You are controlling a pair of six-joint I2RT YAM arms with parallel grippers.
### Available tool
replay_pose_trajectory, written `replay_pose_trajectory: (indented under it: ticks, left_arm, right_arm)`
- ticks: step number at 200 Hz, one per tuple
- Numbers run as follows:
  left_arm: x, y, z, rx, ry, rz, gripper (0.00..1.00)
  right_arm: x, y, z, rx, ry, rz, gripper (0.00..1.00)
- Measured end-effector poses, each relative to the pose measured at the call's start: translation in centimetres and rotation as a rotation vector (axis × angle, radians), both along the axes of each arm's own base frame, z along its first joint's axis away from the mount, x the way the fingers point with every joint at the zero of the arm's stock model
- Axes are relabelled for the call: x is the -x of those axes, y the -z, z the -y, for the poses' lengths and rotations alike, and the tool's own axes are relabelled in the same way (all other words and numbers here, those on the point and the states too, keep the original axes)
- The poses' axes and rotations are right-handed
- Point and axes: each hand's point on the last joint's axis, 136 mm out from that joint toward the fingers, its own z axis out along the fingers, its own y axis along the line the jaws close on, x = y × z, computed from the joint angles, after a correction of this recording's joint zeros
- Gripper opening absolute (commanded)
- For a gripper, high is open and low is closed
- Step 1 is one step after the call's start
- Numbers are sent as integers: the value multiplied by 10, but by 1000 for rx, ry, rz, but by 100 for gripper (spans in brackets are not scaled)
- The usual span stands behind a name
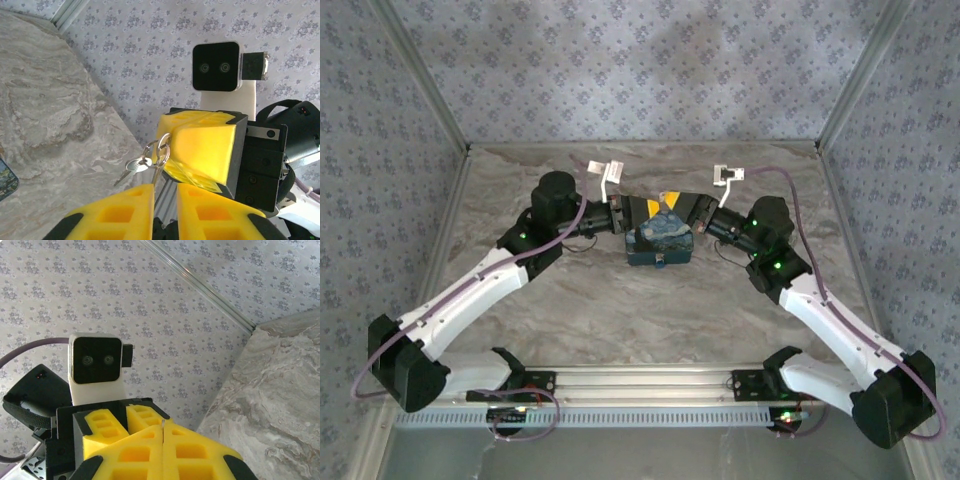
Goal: Unlock the padlock with the key
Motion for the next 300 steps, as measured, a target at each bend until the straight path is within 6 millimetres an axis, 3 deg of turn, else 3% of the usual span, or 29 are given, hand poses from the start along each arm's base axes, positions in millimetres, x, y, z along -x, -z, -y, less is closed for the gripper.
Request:
replay_pose_trajectory:
  ticks: [29,55,104,116,152,182,192,225,255,276,300]
  left_arm:
    - [0,0,2,6,8,-9,9]
    - [1,-2,3,12,14,2,27]
    - [2,-2,4,18,15,-3,29]
    - [1,-1,5,16,15,-5,25]
    - [1,0,8,18,22,-6,0]
    - [2,-1,9,17,27,1,0]
    - [2,1,8,6,24,-1,0]
    - [0,6,5,-99,4,-21,0]
    - [-9,4,0,-205,-10,-41,0]
    - [-16,23,1,-312,12,-102,0]
    - [-16,67,9,-468,93,-219,0]
  right_arm:
    - [0,-3,1,-12,4,8,0]
    - [0,-4,0,-19,4,6,0]
    - [4,-3,-2,-25,-9,3,0]
    - [5,-3,-2,-27,-11,5,0]
    - [5,-3,-1,-30,-3,7,0]
    - [5,-3,0,-31,6,7,0]
    - [5,0,1,-26,7,2,6]
    - [3,17,13,46,53,-35,31]
    - [0,41,41,159,160,-78,33]
    - [-1,63,58,251,218,-129,33]
    - [-2,94,74,346,265,-212,33]
